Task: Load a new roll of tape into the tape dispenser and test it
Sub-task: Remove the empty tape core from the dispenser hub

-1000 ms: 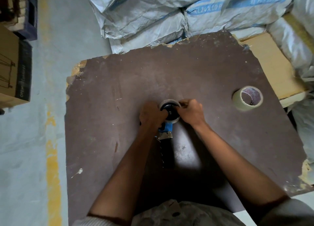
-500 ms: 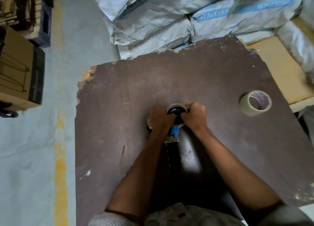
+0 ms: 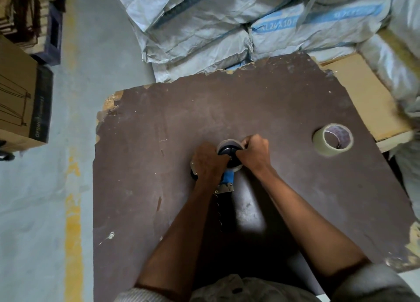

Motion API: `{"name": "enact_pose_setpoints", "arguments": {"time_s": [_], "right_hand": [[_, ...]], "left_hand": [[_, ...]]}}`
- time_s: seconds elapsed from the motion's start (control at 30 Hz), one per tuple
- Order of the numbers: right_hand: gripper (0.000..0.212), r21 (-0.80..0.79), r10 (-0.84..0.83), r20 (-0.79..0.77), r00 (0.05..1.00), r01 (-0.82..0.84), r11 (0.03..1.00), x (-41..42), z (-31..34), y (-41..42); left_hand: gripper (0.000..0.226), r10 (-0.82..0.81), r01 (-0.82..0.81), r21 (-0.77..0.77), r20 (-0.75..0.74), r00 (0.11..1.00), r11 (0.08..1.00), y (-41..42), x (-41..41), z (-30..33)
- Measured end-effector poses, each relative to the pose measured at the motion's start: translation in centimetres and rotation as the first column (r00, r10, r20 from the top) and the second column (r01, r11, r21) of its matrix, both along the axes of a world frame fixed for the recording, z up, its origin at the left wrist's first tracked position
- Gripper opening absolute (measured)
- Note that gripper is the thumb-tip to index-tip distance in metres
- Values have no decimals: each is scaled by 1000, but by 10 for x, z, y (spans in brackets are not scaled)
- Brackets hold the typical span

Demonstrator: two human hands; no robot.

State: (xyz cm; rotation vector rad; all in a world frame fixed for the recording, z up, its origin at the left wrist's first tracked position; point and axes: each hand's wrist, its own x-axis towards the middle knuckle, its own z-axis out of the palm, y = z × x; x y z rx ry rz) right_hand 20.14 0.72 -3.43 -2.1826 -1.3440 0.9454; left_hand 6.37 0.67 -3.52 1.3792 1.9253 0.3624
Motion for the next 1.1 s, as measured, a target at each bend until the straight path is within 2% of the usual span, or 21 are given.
{"name": "enact_pose_setpoints", "arguments": {"time_s": [0.1,0.17,0.23,0.3,0.37,0.43,0.53,0.63,0.7,0.8,1.1], "right_hand": [[2,-66,80,16,997,-79,995,6,0,4],[8,-110,162,-64,985,-168,980,14,0,6],[52,-136,201,-283,938,-246,960,22,8,2],[91,-109,259,-382,887,-322,941,27,14,-7],[108,-60,371,-292,882,-404,913,24,11,-14],[115,-16,398,-197,896,-408,913,15,3,-19],[112,42,347,-170,922,-345,938,6,-5,-23],[96,117,294,-184,938,-276,954,4,-7,-29],[88,142,274,-198,941,-249,958,5,-5,-31],[87,149,278,-183,943,-252,956,6,-3,-32],[81,200,265,-151,952,-233,952,6,-6,-32]], "left_hand": [[38,-58,57,15,8,998,998,1,-6,-1],[35,-123,126,107,-35,992,986,-4,-12,6],[39,-131,145,274,-69,989,951,-14,-23,12],[61,-180,212,373,-118,977,903,-25,-35,15],[79,-263,296,348,-140,955,890,-32,-43,6],[87,-320,340,277,-116,940,899,-34,-43,-5],[88,-334,339,236,-63,940,911,-37,-39,-13],[95,-334,340,239,-64,940,910,-39,-40,-17],[114,-374,380,217,-72,925,899,-41,-45,-21],[147,-457,459,103,-43,888,882,-40,-53,-24],[154,-471,477,87,-75,879,875,-39,-51,-19]]}}
